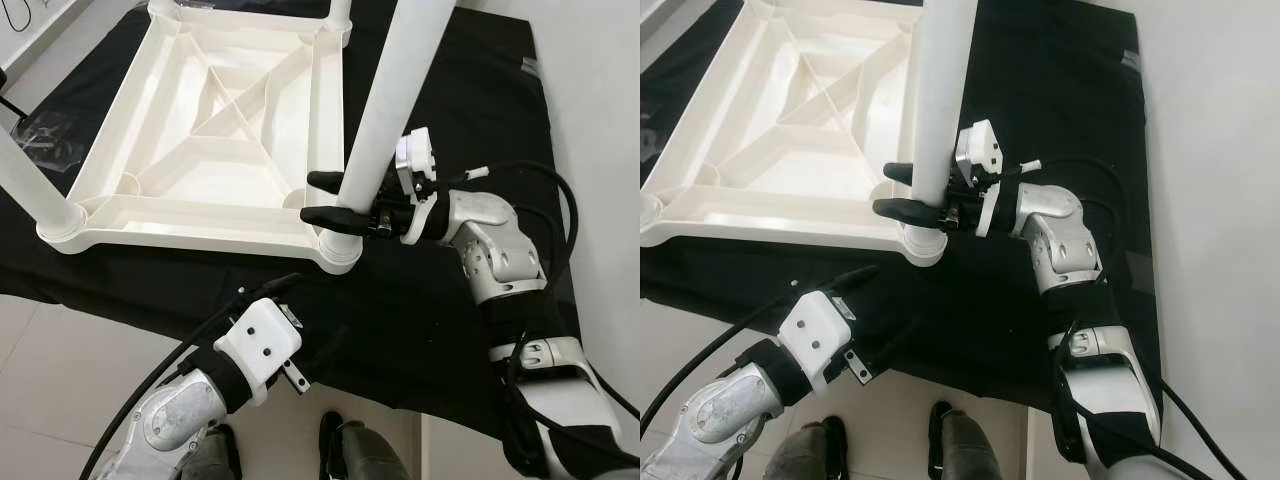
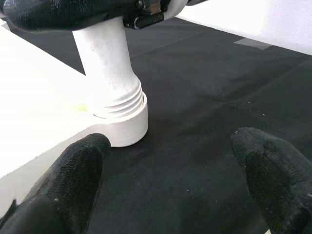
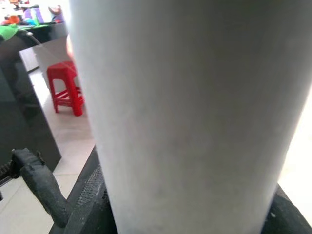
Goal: Building children table
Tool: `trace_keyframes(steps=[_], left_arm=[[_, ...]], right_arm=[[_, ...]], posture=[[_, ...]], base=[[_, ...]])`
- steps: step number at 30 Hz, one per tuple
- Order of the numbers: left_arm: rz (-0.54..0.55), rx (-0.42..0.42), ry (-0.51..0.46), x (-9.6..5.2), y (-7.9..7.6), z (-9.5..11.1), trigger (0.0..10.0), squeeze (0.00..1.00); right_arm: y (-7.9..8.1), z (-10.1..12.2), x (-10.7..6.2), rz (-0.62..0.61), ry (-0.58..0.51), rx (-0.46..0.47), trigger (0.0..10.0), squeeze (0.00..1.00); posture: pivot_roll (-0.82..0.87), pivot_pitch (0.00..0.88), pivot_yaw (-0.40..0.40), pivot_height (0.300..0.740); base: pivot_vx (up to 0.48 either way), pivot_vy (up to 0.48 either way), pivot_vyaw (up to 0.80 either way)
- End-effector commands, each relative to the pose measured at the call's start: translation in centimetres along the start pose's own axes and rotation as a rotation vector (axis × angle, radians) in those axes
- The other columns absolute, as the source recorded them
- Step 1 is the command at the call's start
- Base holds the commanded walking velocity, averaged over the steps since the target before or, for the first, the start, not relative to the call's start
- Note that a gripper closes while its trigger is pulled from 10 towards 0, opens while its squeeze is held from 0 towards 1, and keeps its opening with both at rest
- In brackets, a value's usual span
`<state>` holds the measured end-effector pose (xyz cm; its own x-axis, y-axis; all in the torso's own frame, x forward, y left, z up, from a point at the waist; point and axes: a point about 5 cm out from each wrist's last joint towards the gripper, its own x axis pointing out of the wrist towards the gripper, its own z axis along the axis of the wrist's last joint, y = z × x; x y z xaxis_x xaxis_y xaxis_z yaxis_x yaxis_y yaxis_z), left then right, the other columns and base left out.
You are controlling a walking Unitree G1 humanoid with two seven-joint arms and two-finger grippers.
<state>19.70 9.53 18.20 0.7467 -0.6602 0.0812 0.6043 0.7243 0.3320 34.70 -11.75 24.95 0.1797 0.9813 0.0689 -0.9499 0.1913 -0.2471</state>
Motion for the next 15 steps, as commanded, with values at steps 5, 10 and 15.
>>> trace_keyframes(steps=[5,10,15], left_arm=[[-0.029,-0.007,0.034,-0.1,-0.6,-0.5,10.0,0.0],[-0.034,-0.016,0.037,-0.2,-0.7,-0.6,10.0,0.0],[-0.045,-0.03,0.042,-0.5,-0.9,-0.7,10.0,0.0]], right_arm=[[-0.1,-0.9,-0.9,0.019,0.011,0.031,0.0,0.0],[0.7,-2.2,-2.3,-0.103,0.052,0.028,0.0,0.0],[1.9,-5.4,-1.9,-0.63,0.212,0.012,0.0,0.0]], posture=[[0.12,0.265,-0.13,0.74],[0.09,0.273,-0.129,0.74],[0.06,0.285,-0.123,0.74]], base=[[0.0,0.0,0.0],[0.0,0.0,0.0],[0.0,0.0,0.0]])
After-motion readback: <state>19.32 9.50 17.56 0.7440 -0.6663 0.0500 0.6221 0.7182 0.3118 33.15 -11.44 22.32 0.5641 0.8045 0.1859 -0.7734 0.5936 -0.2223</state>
